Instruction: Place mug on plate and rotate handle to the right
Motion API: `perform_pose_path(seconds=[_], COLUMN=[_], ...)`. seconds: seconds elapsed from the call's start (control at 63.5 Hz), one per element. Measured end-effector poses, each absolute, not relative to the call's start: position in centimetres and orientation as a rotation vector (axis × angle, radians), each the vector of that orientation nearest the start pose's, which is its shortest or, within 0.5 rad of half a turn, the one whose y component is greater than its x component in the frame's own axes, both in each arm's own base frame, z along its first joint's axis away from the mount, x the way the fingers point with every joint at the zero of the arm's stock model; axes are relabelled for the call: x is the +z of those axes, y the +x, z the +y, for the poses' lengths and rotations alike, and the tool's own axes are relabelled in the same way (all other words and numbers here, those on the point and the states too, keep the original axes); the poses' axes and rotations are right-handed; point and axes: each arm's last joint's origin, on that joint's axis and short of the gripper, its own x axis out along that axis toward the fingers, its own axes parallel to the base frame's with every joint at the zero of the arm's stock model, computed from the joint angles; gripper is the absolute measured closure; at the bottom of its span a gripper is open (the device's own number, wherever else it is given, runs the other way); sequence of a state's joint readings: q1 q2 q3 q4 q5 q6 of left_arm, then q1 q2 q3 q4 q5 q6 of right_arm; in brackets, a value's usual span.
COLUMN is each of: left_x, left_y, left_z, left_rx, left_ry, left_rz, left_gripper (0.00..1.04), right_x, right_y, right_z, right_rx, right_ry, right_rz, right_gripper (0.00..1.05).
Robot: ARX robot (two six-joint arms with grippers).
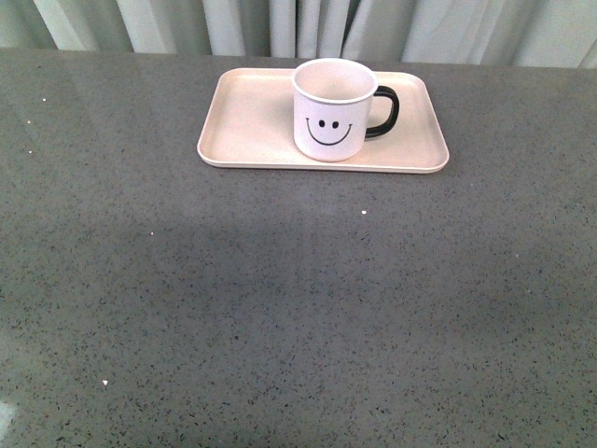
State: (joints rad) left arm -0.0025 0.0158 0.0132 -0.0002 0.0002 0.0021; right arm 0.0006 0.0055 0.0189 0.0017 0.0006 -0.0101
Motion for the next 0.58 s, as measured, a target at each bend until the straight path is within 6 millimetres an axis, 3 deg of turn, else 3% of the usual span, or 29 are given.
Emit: perform_pose_path(seconds=[0.583], left_x=[16.67], left_y=[9.79], left_z=[-0.02], left_rx=[-0.003], left_ry=[0.002], left_rz=[0.003], left_gripper=[0.09], right_x=[16.97], right_y=[9.69], right_z=[0.00], right_rx=[0.000], right_ry=[-0.010], right_rz=[-0.015], right_gripper=[0.09])
